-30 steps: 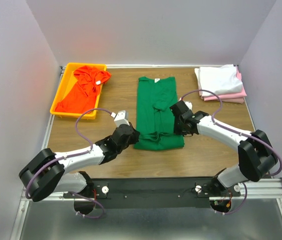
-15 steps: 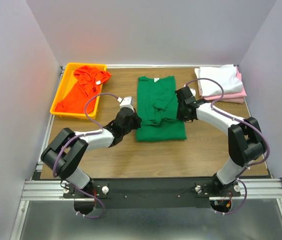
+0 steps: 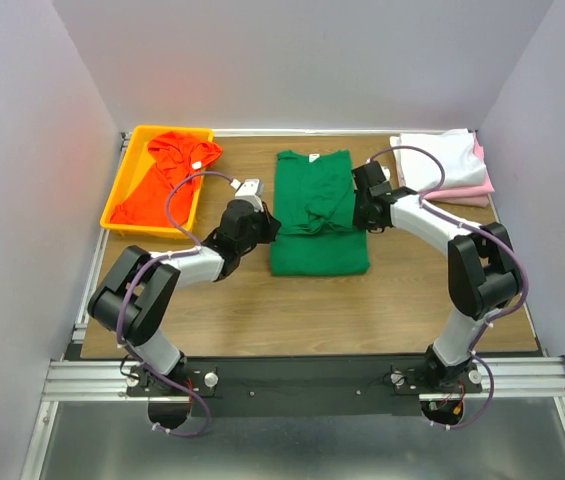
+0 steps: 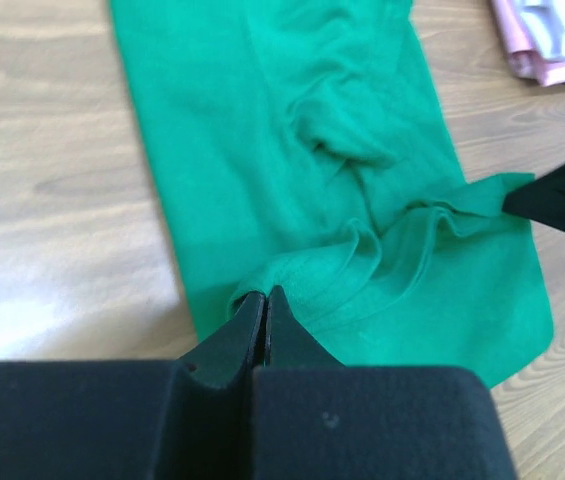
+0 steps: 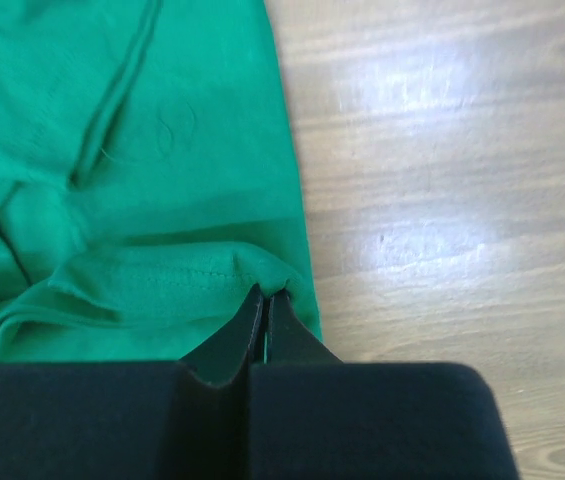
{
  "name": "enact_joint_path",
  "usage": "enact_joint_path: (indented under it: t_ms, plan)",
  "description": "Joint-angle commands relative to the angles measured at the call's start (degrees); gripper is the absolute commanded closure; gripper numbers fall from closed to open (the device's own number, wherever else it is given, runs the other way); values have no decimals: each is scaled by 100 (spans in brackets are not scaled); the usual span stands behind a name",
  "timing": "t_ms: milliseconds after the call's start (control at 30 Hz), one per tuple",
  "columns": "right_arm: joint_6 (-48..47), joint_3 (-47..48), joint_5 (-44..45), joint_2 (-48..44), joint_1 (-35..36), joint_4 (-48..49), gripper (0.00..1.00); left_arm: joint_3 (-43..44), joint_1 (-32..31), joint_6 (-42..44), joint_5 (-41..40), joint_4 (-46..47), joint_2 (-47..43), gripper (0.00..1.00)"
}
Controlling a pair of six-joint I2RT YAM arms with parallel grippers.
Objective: Fold and stack the t-shirts
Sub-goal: Fold the tshirt
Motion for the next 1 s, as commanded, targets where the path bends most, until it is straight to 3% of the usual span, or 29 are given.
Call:
enact_joint_path:
  t_ms: [0,467,533,567,600,667,767,967]
  plan:
    - [-180,341,-110,162,-125,139,100,310,158,287,620,444,393,100]
    - [-356,1009,-242,997,-336,139,100,855,641,419,1148,823,1264,100]
    - [-374,1149,-321,1067,-406,130,98,943,720,402,1157,823,1388,90]
    - [-383,1202,-374,1111,-415,130,83,987,773,376,1174,814,1423,78]
    - [-400,1263,-505,1129,-458,130,67,1039,861,349,1175,797,1440,51]
    - [-418,1413,-620,1060,-476,130,37,1075,923,314,1105,753,1388,39]
    - [-506,1492,-726,884,-485,130,31,1066,949,349,929,630,1125,26]
    - [-629,1133,-725,278,-476,139,28,777,941,366,814,436,632,25]
